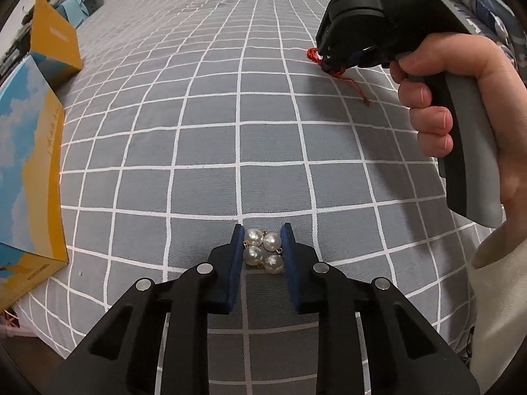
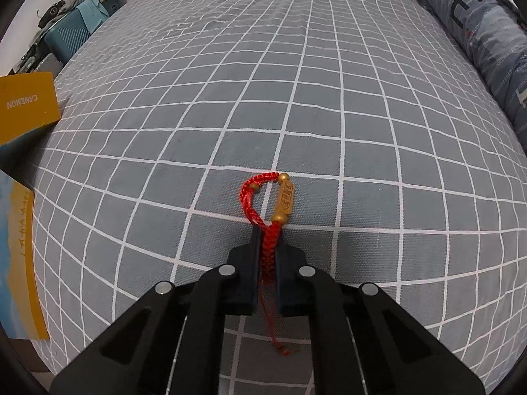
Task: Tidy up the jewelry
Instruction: 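Grasp the red cord bracelet with the right tool while the left grasps the pearl earrings, then lift both items and carry them over the white box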
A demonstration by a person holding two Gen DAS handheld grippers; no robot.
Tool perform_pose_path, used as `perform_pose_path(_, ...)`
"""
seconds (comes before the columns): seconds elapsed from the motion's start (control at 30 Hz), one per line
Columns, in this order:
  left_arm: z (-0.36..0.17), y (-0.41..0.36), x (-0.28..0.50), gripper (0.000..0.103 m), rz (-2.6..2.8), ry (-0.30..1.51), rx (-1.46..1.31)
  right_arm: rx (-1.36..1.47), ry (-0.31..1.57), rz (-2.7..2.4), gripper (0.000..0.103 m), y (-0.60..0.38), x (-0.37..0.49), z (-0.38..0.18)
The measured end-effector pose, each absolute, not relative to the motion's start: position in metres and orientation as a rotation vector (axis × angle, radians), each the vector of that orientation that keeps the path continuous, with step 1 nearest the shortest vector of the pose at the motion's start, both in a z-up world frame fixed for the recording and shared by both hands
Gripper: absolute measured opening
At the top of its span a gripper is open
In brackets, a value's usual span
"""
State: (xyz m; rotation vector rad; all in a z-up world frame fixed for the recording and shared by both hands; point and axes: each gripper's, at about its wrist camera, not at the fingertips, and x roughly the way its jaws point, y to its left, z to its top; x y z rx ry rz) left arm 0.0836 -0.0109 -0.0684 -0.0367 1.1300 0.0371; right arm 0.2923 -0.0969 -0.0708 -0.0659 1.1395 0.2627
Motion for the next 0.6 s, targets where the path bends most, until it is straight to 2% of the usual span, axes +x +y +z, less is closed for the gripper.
perform_pose_path(0.6,-0.051,-0.010,0.083,0.022,0.025,1.102,-0.046,-0.048,1.098,0.253,0.006,-0.104,0.285,-0.051)
